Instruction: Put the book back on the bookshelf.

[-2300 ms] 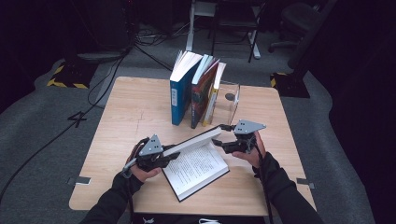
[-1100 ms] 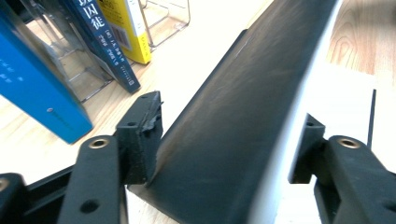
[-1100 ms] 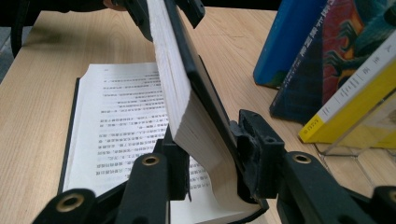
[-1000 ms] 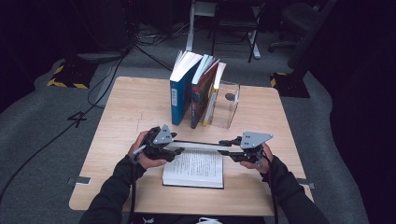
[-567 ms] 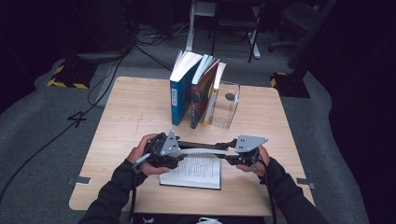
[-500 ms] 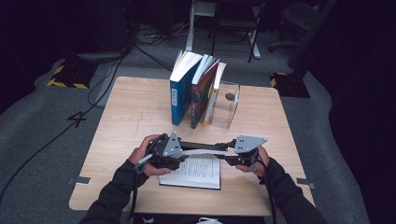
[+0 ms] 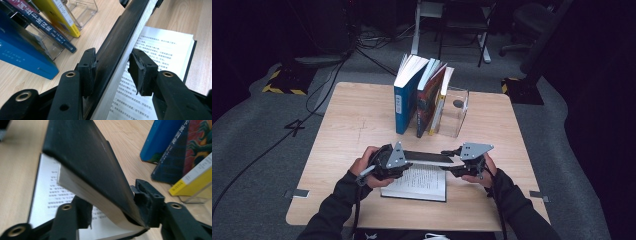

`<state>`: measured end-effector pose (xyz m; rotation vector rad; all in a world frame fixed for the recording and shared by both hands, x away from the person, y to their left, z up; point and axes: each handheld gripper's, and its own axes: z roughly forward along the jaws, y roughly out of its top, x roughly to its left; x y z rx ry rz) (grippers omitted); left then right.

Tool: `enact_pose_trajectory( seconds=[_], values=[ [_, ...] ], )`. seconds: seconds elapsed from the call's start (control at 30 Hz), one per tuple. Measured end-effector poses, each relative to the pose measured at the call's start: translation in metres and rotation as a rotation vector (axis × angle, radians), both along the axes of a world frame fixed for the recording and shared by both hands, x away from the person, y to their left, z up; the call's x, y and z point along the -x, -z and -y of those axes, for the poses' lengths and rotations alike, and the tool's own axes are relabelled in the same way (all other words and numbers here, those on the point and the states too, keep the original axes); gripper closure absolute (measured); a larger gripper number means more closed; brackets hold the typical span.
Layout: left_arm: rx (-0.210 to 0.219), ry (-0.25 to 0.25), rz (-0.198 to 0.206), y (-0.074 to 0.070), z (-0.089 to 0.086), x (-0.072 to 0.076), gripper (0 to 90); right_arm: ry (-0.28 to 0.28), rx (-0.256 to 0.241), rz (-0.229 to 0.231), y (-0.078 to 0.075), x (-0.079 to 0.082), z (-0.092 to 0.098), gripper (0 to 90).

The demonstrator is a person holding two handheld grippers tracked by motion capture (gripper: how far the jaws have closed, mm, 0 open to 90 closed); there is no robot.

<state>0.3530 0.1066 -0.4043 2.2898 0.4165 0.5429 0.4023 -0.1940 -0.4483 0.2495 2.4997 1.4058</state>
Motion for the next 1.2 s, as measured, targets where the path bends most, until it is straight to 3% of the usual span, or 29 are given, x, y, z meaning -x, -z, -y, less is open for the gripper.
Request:
enact_pose_trajectory(
  seconds=[0.07,0.13,0.27,0.4,0.53,0.6,0.7,0.77,0.83,0.93,1.13,1.2],
  values=[
    [0.015,-0.003,-0.015,-0.001,-0.001,-0.002,56.9,0.016,-0.007,0.042,-0.003,0.004,-0.004,62.9],
    [0.014,-0.009,-0.023,-0.001,0.001,-0.002,55.7,0.016,0.008,0.054,-0.005,0.005,-0.007,63.9],
    [-0.040,-0.020,-0.011,-0.001,0.016,0.004,51.0,0.014,0.055,0.086,-0.008,0.010,-0.013,63.9],
    [-0.057,-0.046,-0.030,-0.001,0.031,0.006,46.2,0.021,0.053,0.090,-0.007,0.012,-0.018,63.7],
    [-0.076,-0.070,-0.008,0.003,0.039,0.009,43.9,0.020,0.060,0.097,-0.006,0.014,-0.021,62.8],
    [-0.072,-0.085,0.008,0.004,0.038,0.009,51.7,0.021,0.059,0.094,-0.006,0.014,-0.021,62.2],
    [-0.073,-0.067,0.022,0.005,0.037,0.009,53.4,0.025,0.048,0.074,-0.006,0.014,-0.021,59.7],
    [-0.068,-0.064,0.026,0.007,0.036,0.010,54.4,0.029,0.030,0.060,-0.005,0.012,-0.019,51.0],
    [-0.056,-0.061,0.023,0.007,0.034,0.009,55.2,0.026,0.023,0.041,-0.004,0.009,-0.015,48.1],
    [-0.040,-0.057,0.022,0.009,0.030,0.008,55.8,0.042,0.032,0.024,0.000,0.005,-0.010,45.6],
    [0.009,-0.058,0.022,0.010,0.022,0.006,56.5,0.075,0.000,-0.023,0.001,-0.004,0.005,39.1],
    [0.047,-0.066,0.016,0.011,0.017,0.006,56.5,0.081,-0.003,-0.029,0.001,-0.006,0.010,38.8]
  ],
)
